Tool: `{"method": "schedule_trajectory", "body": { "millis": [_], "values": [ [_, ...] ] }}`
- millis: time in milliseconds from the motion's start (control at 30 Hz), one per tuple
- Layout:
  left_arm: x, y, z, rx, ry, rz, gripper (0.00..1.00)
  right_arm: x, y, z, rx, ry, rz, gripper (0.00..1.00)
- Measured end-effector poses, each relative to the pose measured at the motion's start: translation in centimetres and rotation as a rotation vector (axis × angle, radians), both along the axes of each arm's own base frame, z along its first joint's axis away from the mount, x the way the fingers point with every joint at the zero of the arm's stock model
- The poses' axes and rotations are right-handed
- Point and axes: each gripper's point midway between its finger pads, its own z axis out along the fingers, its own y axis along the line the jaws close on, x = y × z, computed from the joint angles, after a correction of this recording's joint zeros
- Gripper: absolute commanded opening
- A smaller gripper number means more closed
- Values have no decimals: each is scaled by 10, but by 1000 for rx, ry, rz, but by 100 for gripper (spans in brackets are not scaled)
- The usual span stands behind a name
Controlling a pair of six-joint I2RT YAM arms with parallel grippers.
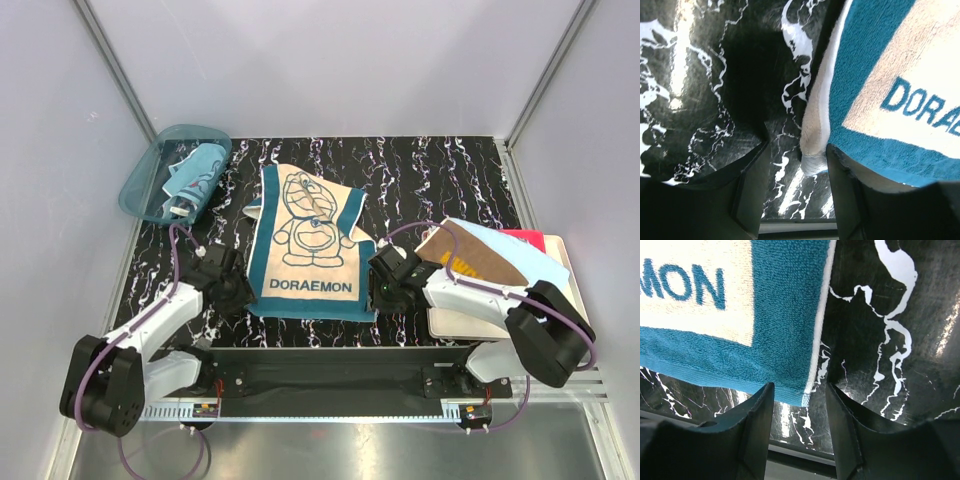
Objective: Fold and stack the towels
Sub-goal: Flatten out the crumpled towel
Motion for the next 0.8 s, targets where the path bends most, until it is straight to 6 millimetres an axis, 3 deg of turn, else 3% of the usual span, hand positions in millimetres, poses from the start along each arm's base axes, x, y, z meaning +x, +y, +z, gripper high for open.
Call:
{"method": "schedule_trajectory", "body": {
  "millis": [167,367,800],
  "values": [
    [-3,1,7,-2,-7,1,55,-1,-1,2,6,0,-7,52],
    [9,-2,28,-16,-74,-5,54,-5,0,2,20,12,-10,52],
    [2,5,4,40,33,4,52,-10,8,-1,52,18,-17,52]
  ]
}}
